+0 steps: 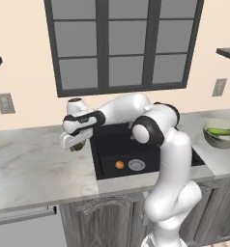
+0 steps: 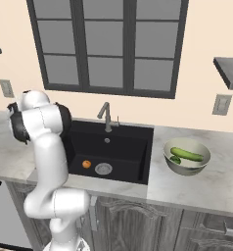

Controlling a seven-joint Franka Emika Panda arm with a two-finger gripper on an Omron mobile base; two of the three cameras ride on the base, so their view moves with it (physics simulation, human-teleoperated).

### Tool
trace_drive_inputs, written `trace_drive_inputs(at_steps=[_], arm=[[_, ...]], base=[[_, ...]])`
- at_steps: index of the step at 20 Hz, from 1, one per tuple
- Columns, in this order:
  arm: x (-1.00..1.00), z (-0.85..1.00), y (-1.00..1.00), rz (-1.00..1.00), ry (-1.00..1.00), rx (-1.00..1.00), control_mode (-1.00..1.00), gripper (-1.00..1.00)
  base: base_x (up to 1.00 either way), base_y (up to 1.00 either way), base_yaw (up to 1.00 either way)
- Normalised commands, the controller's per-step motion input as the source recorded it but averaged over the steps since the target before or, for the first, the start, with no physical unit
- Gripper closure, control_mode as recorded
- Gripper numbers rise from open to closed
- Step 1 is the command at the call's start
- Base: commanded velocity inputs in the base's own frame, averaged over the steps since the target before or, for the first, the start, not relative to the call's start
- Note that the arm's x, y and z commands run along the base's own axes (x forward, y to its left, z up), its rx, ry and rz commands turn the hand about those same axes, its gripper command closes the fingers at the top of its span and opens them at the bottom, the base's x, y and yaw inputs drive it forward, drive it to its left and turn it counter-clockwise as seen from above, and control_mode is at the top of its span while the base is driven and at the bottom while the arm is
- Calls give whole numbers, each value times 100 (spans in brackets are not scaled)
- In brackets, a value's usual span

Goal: There is a mixed pile of frozen fruits and vegetables on the counter. Locate all the frozen vegetables and place the items in a bowl on the counter. Take all the frozen fruits and defrost them in a running sink.

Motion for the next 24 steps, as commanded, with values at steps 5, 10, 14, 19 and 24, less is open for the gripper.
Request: trace_drive_inputs(at_steps=[5, 10, 14, 19, 24], arm=[[-8, 10, -45, -4, -3, 1, -100, 100], [-1, 21, -46, -8, 1, 0, -100, 100], [0, 18, -45, -9, 2, 0, -100, 100], [0, 6, -48, -8, 1, 0, -100, 100], [0, -7, -48, -10, 1, 0, -100, 100]], base=[[0, 0, 0], [0, 0, 0], [0, 0, 0], [0, 0, 0], [0, 0, 0]])
